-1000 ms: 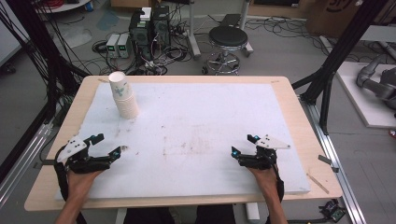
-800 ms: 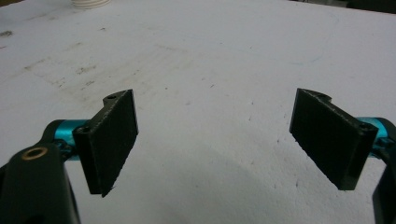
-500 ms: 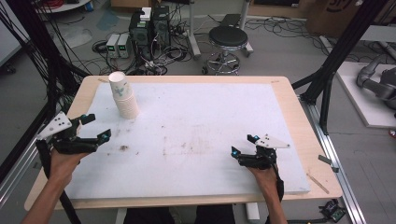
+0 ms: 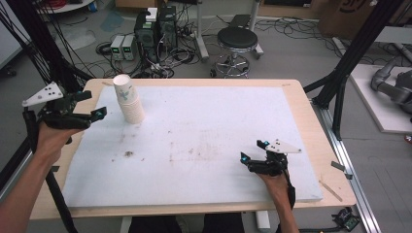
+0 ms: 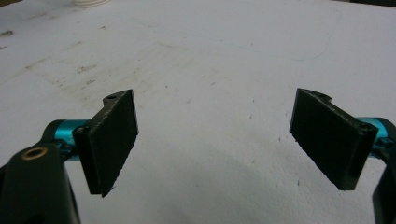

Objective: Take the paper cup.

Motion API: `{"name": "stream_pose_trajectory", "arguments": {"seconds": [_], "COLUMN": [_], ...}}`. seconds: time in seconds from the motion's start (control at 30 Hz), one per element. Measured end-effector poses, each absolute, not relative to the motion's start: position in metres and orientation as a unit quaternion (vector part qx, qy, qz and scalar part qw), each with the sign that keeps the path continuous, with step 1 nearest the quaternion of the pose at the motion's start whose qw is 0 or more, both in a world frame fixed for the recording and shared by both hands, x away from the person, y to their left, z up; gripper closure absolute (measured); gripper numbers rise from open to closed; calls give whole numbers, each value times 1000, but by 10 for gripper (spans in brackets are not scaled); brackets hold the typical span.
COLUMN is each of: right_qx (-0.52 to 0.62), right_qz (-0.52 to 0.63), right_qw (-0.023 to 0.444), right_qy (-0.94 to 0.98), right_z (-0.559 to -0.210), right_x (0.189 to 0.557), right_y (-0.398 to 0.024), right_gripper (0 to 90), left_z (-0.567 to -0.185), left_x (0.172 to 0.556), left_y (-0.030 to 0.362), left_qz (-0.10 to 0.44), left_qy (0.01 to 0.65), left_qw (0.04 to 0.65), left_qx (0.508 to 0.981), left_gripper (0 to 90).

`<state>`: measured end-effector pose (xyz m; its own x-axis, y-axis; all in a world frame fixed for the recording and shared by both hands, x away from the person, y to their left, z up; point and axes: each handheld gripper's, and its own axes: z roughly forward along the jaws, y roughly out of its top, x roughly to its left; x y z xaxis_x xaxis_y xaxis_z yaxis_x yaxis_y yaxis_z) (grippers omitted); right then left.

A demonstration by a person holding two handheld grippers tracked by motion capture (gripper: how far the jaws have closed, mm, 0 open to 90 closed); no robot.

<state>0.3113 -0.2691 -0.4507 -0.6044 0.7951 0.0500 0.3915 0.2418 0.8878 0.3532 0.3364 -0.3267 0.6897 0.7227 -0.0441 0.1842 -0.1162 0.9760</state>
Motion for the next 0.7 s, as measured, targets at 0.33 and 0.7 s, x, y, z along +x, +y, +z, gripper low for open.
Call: {"name": "stream_pose_trajectory", "arguments": {"seconds": [0.33,0.7], "right_qx": [393,394], "right_qz": [476,475], "right_qw": [211,209], "right_qy": [758,759], "right_z": [-451,-451], "right_x": [311,312], "right_y": [-269,-269], "right_gripper": [154,155], "left_z": [-297,-287], "left_x": [396,430], "left_y": [336,328], "left_qz": [221,194], "left_qy": [283,275], "left_qw": [576,545], "left_qx": [734,768], "left_gripper": [82,82]}}
